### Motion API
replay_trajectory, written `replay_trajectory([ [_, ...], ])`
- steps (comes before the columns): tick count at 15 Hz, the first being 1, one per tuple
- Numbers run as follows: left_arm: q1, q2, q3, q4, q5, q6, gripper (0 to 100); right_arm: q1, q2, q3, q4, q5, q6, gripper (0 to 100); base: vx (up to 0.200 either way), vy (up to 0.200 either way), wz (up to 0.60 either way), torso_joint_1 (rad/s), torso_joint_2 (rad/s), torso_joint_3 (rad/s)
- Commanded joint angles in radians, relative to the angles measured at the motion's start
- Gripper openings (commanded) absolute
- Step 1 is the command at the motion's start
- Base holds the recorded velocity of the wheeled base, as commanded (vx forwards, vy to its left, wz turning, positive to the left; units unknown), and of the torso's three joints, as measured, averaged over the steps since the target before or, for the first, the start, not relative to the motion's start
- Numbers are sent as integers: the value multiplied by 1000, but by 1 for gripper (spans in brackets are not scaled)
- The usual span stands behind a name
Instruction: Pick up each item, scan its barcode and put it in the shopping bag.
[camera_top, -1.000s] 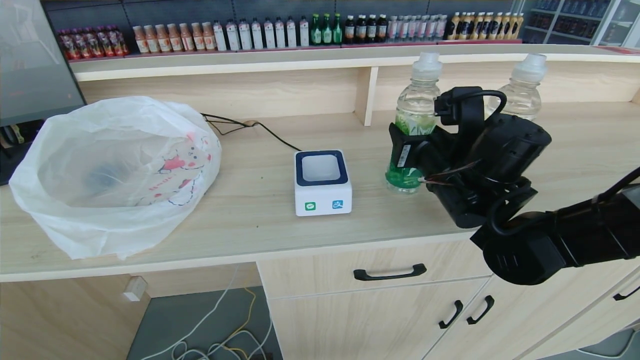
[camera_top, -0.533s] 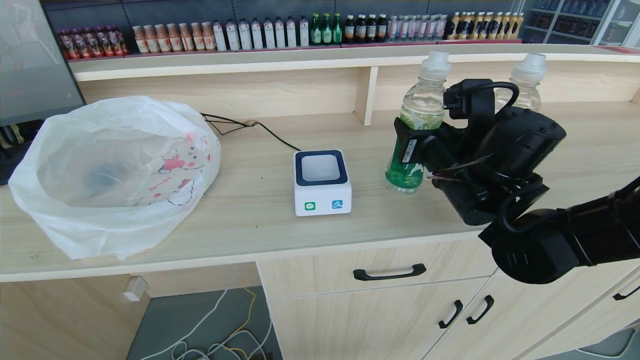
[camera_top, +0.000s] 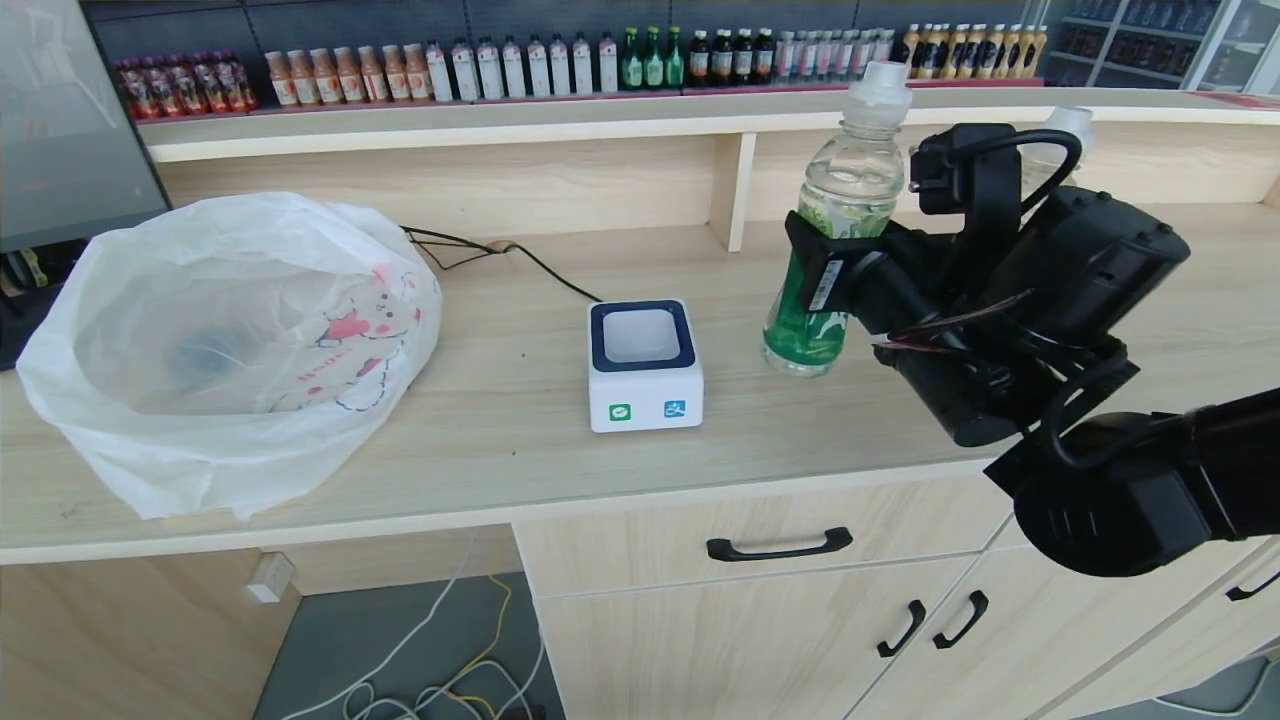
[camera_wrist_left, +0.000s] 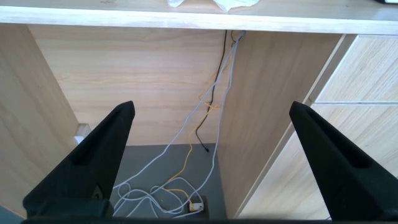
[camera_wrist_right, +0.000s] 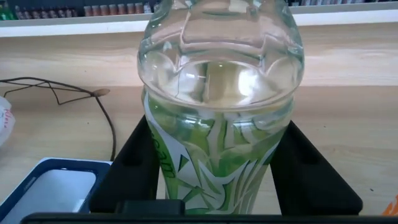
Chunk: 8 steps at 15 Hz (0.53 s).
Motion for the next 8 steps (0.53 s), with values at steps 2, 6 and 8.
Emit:
replay_trajectory([
  [2,0,0,0,0,0,-2,100,12,-53,16,0,2,-3,0,0,0,0,0,0,0],
  [6,0,0,0,0,0,0,100,34,-98,31,-1,31,-6,0,0,0,0,0,0,0],
  [8,0,0,0,0,0,0,100,38,-121,46,-3,63,-4,0,0,0,0,0,0,0],
])
